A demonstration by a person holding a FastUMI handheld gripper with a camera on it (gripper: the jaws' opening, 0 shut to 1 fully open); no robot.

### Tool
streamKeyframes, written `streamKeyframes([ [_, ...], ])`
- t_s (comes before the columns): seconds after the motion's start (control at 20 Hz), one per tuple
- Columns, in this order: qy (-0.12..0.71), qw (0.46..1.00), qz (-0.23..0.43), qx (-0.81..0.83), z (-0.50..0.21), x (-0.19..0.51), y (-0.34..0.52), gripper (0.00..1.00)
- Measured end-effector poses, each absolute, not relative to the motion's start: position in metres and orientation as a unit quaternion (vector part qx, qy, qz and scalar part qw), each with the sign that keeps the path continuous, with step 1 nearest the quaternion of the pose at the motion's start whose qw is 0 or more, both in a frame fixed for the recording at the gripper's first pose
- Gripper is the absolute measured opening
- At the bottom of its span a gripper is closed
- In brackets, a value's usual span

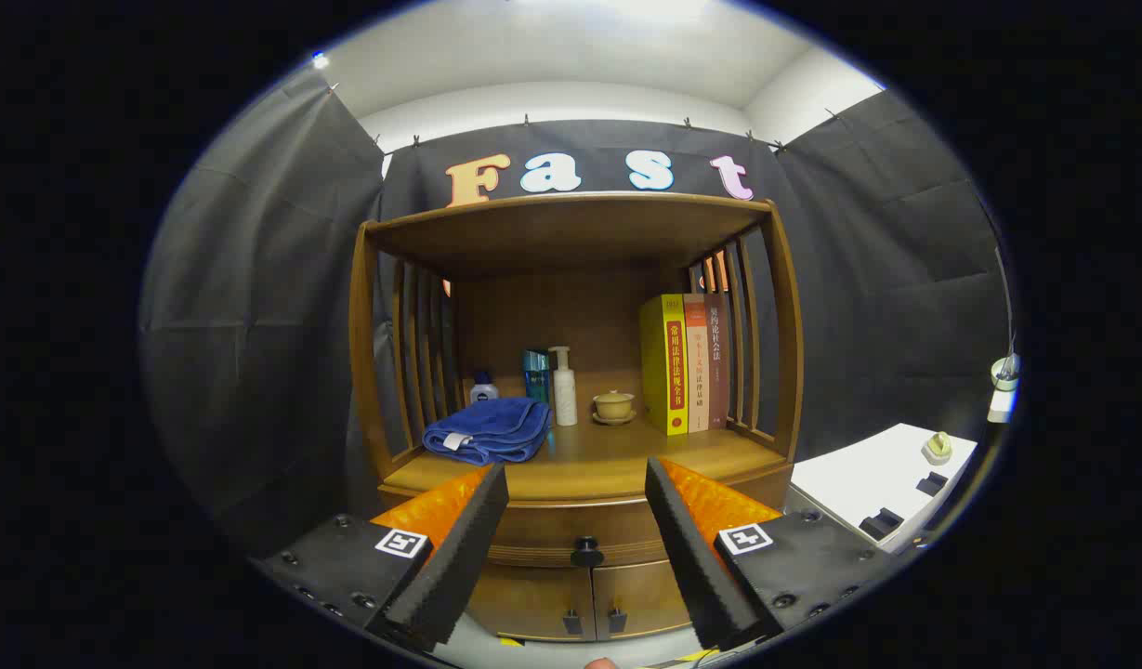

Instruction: Pull open the drawer, take out the items inside it, and place them on the countertop above the cabinet.

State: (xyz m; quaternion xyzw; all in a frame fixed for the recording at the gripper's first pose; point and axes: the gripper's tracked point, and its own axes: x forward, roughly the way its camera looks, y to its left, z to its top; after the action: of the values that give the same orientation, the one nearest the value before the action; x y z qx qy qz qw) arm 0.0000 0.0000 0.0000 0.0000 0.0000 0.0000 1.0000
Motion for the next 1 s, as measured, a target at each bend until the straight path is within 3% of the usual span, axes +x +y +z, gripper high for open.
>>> streamKeyframes([
  [1.0,0.009,1.0,0.003,-0.012,-0.01,0.014,0.0,0.98],
])
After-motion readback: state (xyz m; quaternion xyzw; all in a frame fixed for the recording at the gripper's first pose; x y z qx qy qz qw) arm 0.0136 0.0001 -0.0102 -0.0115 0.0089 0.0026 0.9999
